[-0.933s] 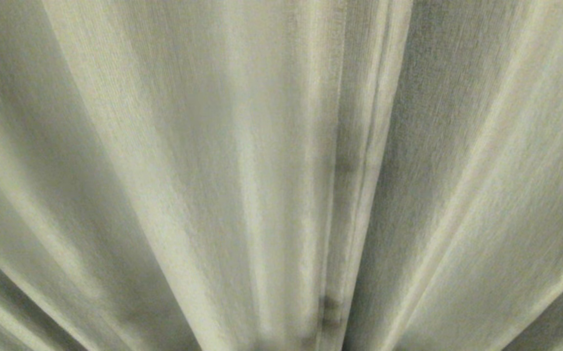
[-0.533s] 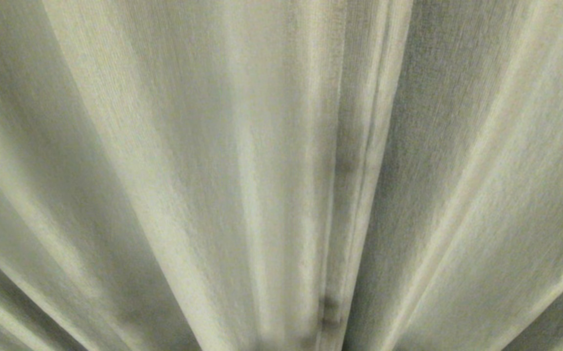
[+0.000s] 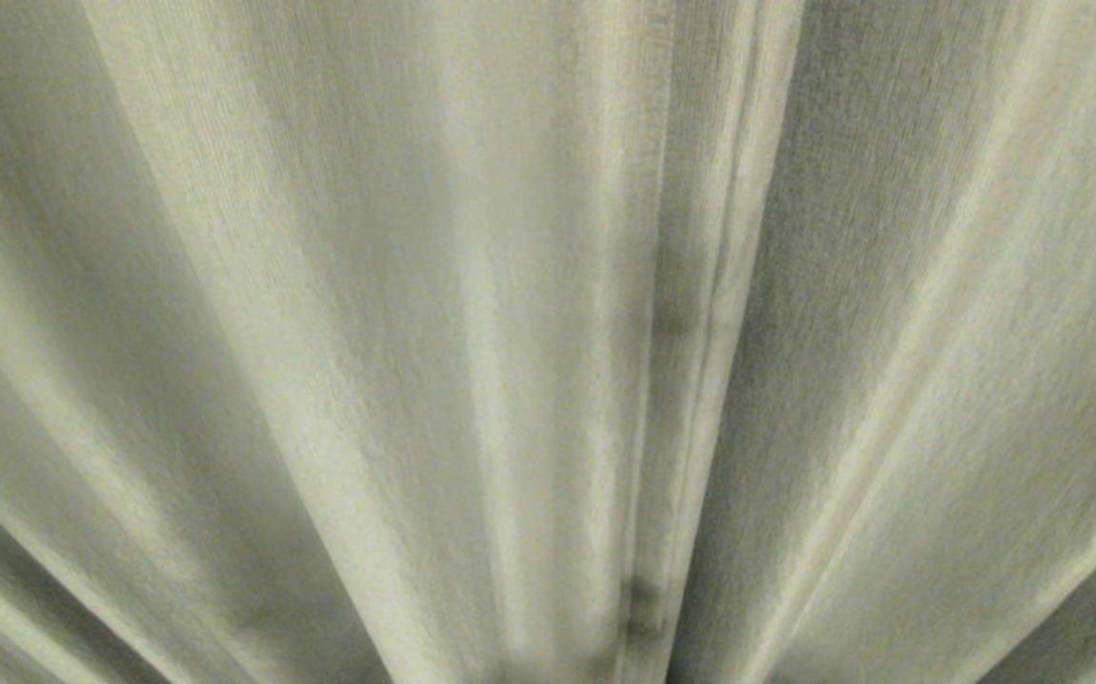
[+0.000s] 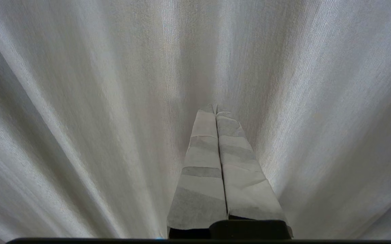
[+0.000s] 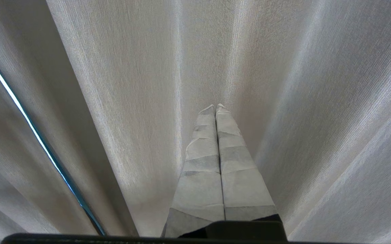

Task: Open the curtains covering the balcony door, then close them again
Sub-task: Pull the outer curtains open on both sides

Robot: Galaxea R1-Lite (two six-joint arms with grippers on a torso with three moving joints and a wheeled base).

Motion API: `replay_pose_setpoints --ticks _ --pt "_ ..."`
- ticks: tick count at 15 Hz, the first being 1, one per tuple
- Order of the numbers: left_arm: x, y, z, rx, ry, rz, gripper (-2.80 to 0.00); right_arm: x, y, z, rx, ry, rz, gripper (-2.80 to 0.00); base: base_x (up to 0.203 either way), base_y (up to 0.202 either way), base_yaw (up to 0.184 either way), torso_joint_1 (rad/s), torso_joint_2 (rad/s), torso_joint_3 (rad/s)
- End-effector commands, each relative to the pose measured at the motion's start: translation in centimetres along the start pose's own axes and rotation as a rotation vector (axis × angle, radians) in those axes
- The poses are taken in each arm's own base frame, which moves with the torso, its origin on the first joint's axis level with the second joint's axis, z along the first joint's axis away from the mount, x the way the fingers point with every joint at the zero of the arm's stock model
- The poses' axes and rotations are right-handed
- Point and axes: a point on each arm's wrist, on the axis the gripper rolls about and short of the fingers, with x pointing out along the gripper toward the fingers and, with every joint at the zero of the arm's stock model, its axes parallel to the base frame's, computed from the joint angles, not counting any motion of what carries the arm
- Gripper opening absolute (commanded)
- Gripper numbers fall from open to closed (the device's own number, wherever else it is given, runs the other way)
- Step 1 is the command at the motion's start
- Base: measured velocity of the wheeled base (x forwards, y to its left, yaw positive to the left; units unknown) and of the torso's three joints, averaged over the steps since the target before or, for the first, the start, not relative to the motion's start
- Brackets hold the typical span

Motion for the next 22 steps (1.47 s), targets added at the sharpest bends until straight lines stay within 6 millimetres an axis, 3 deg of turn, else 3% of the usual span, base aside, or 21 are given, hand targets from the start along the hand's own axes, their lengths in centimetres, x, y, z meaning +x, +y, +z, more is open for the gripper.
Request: replay_pose_setpoints --ticks 1,22 --pt "0.00 0.00 0.00 -0.001 -0.001 -0.001 -2.80 0.00 0.00 0.00 0.000 0.000 0.001 -2.80 0.000 0.000 0.000 0.000 0.00 0.000" --pt "0.00 0.04 0.03 -0.027 -0.004 0.019 -2.80 0.00 0.00 0.00 0.000 0.000 0.002 -2.80 0.000 0.000 0.000 0.000 0.00 0.000"
